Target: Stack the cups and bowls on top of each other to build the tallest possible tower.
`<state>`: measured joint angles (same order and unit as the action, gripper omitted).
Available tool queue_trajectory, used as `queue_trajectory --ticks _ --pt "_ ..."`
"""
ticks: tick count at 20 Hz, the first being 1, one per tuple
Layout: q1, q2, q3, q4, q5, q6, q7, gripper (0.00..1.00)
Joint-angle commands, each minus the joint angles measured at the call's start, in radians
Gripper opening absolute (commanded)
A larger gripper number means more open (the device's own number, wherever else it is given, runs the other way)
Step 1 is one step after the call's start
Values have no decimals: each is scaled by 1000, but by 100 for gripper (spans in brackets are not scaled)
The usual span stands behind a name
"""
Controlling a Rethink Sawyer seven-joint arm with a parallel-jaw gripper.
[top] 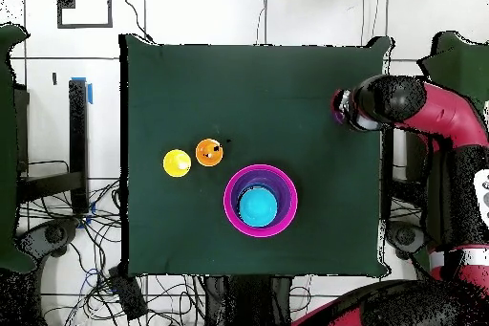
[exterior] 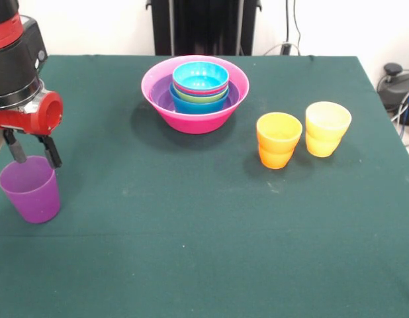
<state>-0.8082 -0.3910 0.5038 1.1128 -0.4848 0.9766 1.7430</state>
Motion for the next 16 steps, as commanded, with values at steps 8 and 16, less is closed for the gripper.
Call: queue_trajectory --ticks 8,16 --pt "4 64 27 115 -77 -122 -225 100" --pt "-5 93 30 110 -83 -157 -236 100"
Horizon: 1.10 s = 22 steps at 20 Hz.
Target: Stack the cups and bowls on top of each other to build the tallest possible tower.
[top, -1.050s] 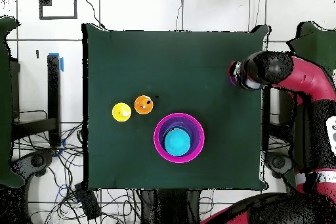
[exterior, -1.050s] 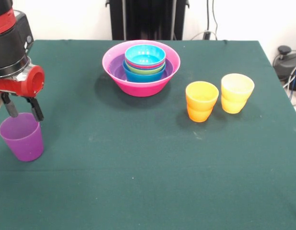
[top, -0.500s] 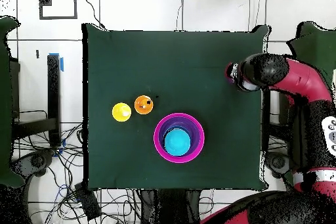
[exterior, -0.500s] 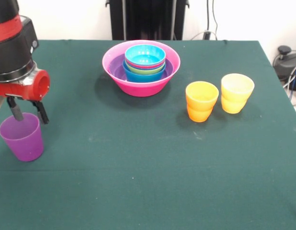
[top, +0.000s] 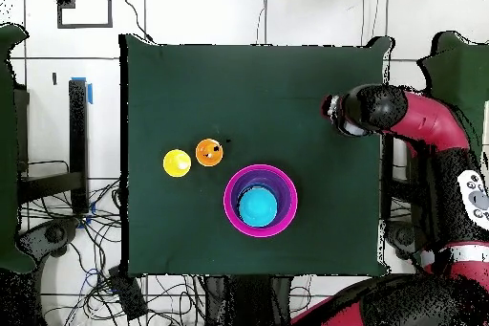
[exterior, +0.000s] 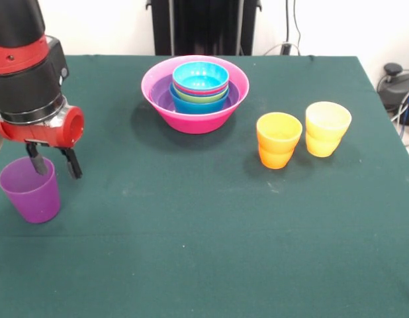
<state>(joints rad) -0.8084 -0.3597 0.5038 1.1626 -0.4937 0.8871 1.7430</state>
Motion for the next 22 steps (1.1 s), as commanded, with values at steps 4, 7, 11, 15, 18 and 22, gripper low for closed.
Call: queue_trajectory --ticks 4,7,11,15,18,22 --pt "-9 68 31 60 -75 -75 -243 100" --pt "-11 76 35 53 -76 -78 -251 100" --pt "-15 89 39 44 -79 -81 -262 100" --pt "-21 95 42 47 -83 -91 -267 100" --pt "-24 98 43 48 -88 -97 -267 100" --pt "-28 116 47 44 -99 -119 -271 100"
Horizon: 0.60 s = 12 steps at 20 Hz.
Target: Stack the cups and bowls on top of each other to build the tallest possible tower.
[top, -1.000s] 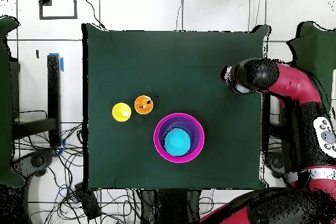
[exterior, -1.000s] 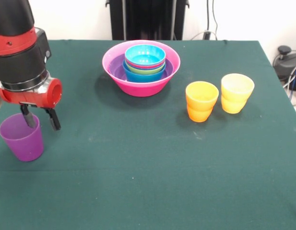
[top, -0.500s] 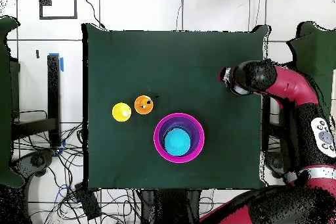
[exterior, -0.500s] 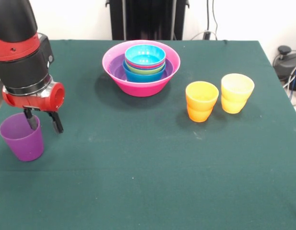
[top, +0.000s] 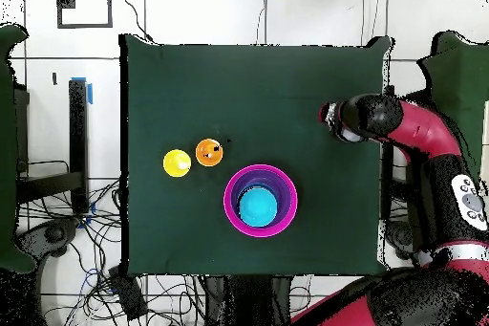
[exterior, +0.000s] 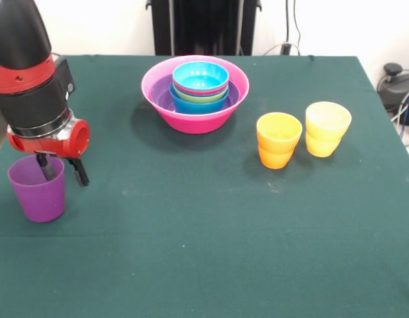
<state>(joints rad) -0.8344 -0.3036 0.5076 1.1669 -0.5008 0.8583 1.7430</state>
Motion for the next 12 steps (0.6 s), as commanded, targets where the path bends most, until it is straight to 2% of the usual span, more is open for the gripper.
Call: queue_trajectory --ticks 1,11,12 --pt "-3 63 43 38 -94 -95 -270 100" --pt "-18 72 64 37 -104 -122 -308 100" --pt "-20 73 68 36 -107 -120 -312 0"
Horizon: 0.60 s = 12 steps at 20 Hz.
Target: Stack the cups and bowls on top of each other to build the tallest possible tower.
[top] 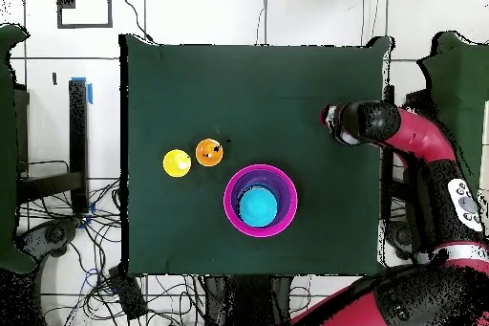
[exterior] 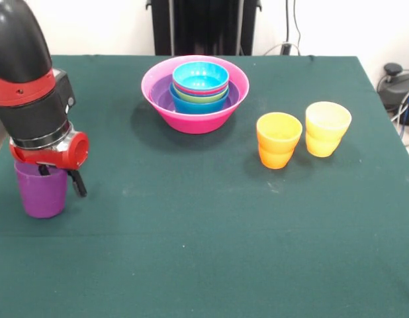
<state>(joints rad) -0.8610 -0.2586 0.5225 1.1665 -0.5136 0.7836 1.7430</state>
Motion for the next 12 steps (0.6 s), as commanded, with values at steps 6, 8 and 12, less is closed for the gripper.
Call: queue_trajectory --ticks 6,8,12 --pt "-2 29 62 46 -91 -57 -308 0" --pt "-3 30 64 45 -90 -54 -312 0" --pt "-7 26 64 55 -91 -59 -307 0"
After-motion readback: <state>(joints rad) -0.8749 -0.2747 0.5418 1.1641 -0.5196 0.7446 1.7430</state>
